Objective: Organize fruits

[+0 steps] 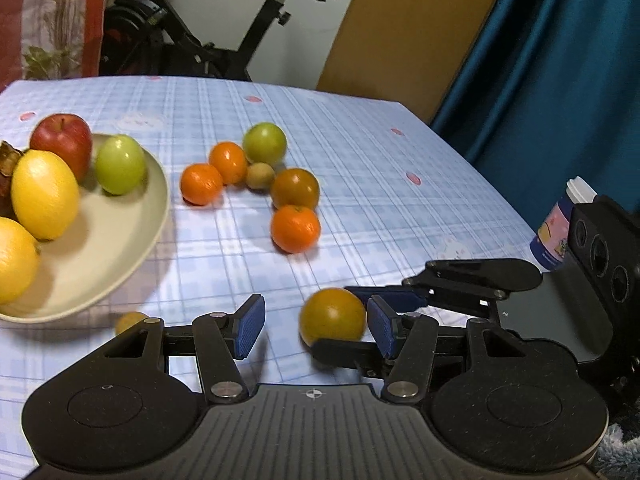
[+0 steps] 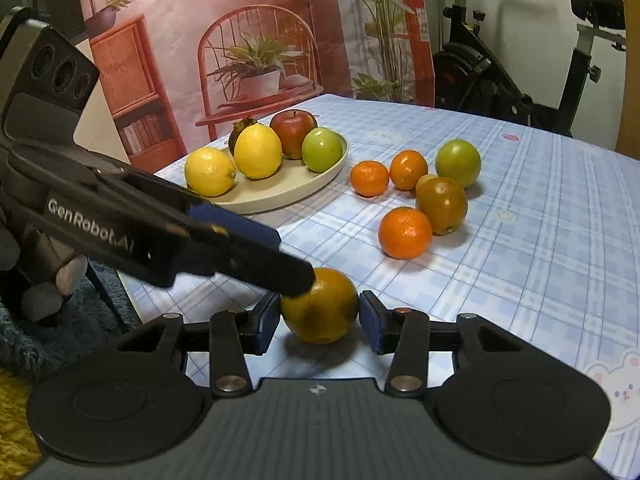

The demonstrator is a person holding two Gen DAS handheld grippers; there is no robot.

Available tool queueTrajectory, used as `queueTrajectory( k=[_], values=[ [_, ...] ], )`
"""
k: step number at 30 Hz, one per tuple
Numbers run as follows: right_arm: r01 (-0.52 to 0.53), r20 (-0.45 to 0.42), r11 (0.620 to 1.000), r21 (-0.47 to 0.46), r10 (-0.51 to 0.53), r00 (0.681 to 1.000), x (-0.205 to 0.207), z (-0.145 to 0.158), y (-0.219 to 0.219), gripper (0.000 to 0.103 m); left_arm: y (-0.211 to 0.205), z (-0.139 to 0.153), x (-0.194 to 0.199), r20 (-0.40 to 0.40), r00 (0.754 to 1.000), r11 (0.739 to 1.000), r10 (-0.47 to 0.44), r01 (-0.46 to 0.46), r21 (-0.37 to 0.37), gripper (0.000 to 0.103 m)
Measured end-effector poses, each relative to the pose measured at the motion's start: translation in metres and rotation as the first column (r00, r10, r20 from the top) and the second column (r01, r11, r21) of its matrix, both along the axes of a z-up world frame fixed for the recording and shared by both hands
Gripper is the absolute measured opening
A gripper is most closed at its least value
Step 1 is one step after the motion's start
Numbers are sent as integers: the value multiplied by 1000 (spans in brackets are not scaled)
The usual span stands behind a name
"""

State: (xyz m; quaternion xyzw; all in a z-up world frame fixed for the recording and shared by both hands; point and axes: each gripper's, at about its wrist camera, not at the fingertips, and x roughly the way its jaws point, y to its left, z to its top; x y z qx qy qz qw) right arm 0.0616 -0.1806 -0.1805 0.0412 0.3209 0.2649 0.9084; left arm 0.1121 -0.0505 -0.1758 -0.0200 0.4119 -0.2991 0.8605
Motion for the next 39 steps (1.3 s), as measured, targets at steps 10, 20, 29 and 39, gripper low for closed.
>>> queueTrajectory(
  k=[10, 20, 29, 39],
  values=[
    [-6, 11, 1000, -16, 7, 1000, 0, -1, 1, 46, 0, -12, 8, -66, 998, 999, -17, 15, -35, 58],
    [-14, 3, 999, -33, 15, 1000, 1, -3, 3, 46, -1, -14, 9, -77, 996, 998, -37, 33, -54, 44],
    [-18, -19, 999, -33, 17, 1000, 3, -6, -1, 46, -1, -14, 9, -72, 997, 998, -36, 32, -60, 42],
    [-14, 31, 1000, -14, 15, 999, 19, 20, 2, 45, 13, 16, 16, 41, 999, 996, 9, -5, -85, 42]
  ],
)
